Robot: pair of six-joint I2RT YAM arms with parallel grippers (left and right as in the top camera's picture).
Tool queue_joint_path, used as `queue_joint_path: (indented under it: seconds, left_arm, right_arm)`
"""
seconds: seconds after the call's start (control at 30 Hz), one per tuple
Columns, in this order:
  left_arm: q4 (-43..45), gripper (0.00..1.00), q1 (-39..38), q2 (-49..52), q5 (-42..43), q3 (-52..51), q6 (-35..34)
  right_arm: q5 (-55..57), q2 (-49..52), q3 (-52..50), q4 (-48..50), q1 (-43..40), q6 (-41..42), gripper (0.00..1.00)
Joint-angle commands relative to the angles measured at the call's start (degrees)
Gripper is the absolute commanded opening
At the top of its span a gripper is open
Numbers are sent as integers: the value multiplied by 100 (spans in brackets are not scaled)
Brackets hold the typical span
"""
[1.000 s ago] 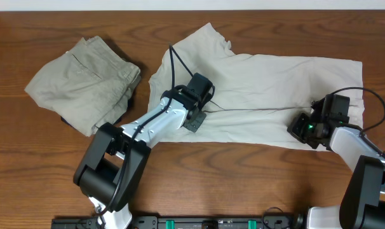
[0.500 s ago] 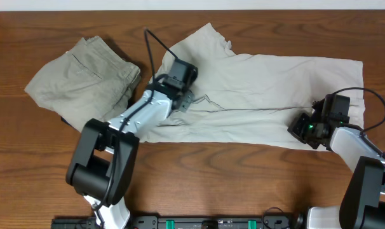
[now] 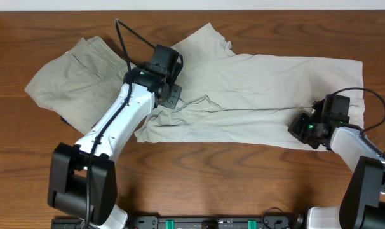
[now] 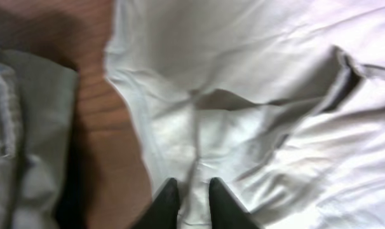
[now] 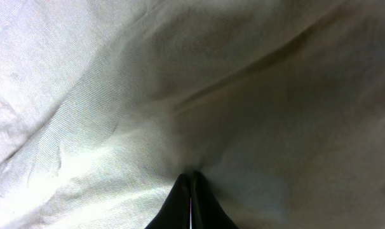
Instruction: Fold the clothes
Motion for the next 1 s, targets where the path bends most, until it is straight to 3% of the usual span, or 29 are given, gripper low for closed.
queue_joint_path:
  seconds: [0.0,0.33,0.7,0.97]
  left_arm:
    - [28,8,-9,232,420,-332,-96]
    - [251,6,-9,498,981,-608,-72]
    - [621,6,-9,973,984,-608,-4]
    - [1700,7,-7,1095,962,-564,59]
  right_arm:
    - [981,229,-286,-114,-7,44,4]
    - [1029,229,-286,-46,-7,46,4]
    - [1043,229,-286,33,-7,48,5]
    - [1043,229,-286,20,-7,70,5]
